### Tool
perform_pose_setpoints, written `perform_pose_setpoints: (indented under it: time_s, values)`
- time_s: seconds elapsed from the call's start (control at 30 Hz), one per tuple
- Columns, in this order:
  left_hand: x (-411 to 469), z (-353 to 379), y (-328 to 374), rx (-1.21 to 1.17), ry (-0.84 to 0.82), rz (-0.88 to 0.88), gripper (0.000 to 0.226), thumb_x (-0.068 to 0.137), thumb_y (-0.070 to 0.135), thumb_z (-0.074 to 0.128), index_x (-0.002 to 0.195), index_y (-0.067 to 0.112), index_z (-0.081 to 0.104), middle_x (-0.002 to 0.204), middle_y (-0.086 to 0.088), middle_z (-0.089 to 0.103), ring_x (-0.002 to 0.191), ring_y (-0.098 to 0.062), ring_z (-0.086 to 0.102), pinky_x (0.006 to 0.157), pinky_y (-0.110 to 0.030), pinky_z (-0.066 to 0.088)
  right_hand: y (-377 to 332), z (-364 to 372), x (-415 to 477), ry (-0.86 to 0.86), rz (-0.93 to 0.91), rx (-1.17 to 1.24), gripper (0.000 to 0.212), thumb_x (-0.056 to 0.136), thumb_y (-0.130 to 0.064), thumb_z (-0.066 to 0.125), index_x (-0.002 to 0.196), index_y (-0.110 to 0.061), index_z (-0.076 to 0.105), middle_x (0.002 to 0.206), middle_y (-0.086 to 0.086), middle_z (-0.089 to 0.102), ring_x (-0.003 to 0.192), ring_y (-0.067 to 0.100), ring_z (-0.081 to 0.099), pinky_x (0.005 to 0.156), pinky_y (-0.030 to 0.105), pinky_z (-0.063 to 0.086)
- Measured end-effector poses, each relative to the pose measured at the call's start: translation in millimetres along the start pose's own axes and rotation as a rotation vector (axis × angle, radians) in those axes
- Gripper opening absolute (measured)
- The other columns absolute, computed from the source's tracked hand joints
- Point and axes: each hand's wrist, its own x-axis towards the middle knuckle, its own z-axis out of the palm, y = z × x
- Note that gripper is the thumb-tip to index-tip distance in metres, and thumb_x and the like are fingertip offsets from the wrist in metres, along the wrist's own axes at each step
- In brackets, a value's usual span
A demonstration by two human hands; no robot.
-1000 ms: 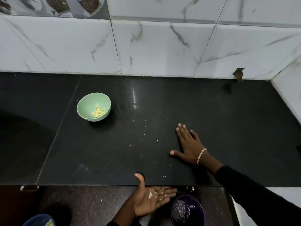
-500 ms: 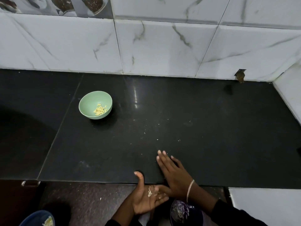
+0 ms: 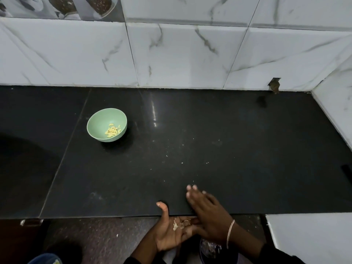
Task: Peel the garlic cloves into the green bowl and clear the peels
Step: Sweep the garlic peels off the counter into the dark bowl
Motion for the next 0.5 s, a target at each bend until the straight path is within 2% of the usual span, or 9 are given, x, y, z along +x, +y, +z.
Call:
perform_pose_setpoints:
  time_s: [0.07,0.1,0.2,0.3,0.33,0.4,0.47,0.5]
  values:
    - [1.1,-1.5,-0.4,0.001,-0.009,-0.031,0.153,0.038,0.098,0.049,0.147,-0.009,0.039,0.149,-0.026,0.044,0.143,-0.037,0.040,0.124,-0.044,0.024,8.5,-5.3,7.7,-0.021,0.188,0.052,0.103,0.091,-0.081,0.035,0.159,-0.007,0.016,0.169,0.010,0.000,0.156,0.024,0.001,0.119,0.043,0.017]
    - [1.5,-3.8,-1.4,-0.001,-0.018,-0.014,0.151,0.039,0.097,0.049,0.148,-0.008,0.039,0.150,-0.026,0.044,0.143,-0.035,0.041,0.123,-0.044,0.026,6.7,-3.1,8.6,-0.041,0.188,0.051,0.104,0.090,-0.082,0.033,0.159,-0.006,0.015,0.169,0.010,0.000,0.156,0.024,0.000,0.120,0.044,0.015]
    - [0.7,-1.2,0.2,-0.025,-0.038,-0.006,0.148,0.043,0.098,0.041,0.148,-0.007,0.040,0.149,-0.026,0.046,0.135,-0.035,0.050,0.114,-0.045,0.038,-17.6,6.5,-2.4,-0.051,0.031,-0.013,0.103,0.091,-0.082,0.031,0.158,-0.005,0.022,0.168,0.013,0.006,0.156,0.027,0.004,0.120,0.044,0.014]
    - [0.9,-3.0,-2.4,-0.066,-0.024,-0.038,0.140,0.041,0.091,0.052,0.144,-0.004,0.048,0.149,-0.024,0.048,0.132,-0.035,0.054,0.113,-0.044,0.040,-33.0,14.4,-22.3,0.075,-0.093,0.043,0.077,0.096,-0.069,0.044,0.148,-0.012,0.046,0.164,0.008,0.029,0.152,0.022,0.024,0.117,0.035,0.025]
    - [1.2,-1.9,-0.7,-0.065,-0.041,-0.027,0.139,0.040,0.090,0.056,0.143,-0.003,0.050,0.148,-0.023,0.049,0.131,-0.035,0.055,0.112,-0.044,0.041,-35.6,16.7,-28.1,0.180,-0.067,0.185,0.062,0.097,-0.059,0.054,0.142,-0.016,0.053,0.158,0.004,0.040,0.148,0.020,0.034,0.115,0.032,0.031]
    - [-0.1,0.5,3.5,0.008,-0.062,0.006,0.138,0.041,0.089,0.061,0.142,-0.004,0.050,0.144,-0.024,0.053,0.131,-0.034,0.055,0.109,-0.041,0.044,-46.0,18.2,-37.6,0.394,0.147,0.682,0.034,0.094,-0.032,0.070,0.126,-0.021,0.067,0.136,0.000,0.062,0.129,0.020,0.058,0.104,0.032,0.047]
    - [0.8,-1.2,3.9,0.046,-0.081,0.005,0.140,0.045,0.090,0.059,0.146,-0.006,0.044,0.152,-0.026,0.043,0.142,-0.034,0.044,0.119,-0.042,0.035,-58.1,16.9,-41.6,0.612,0.520,1.132,0.017,0.091,-0.019,0.066,0.104,-0.018,0.078,0.105,0.006,0.075,0.100,0.023,0.071,0.085,0.031,0.056]
    - [1.0,-1.8,3.9,0.046,-0.108,0.001,0.142,0.047,0.091,0.057,0.148,-0.006,0.039,0.156,-0.027,0.037,0.146,-0.034,0.037,0.123,-0.042,0.028,-60.2,18.1,-41.6,0.712,0.730,1.300,0.020,0.090,-0.021,0.062,0.094,-0.013,0.080,0.092,0.014,0.076,0.087,0.027,0.072,0.075,0.030,0.057]
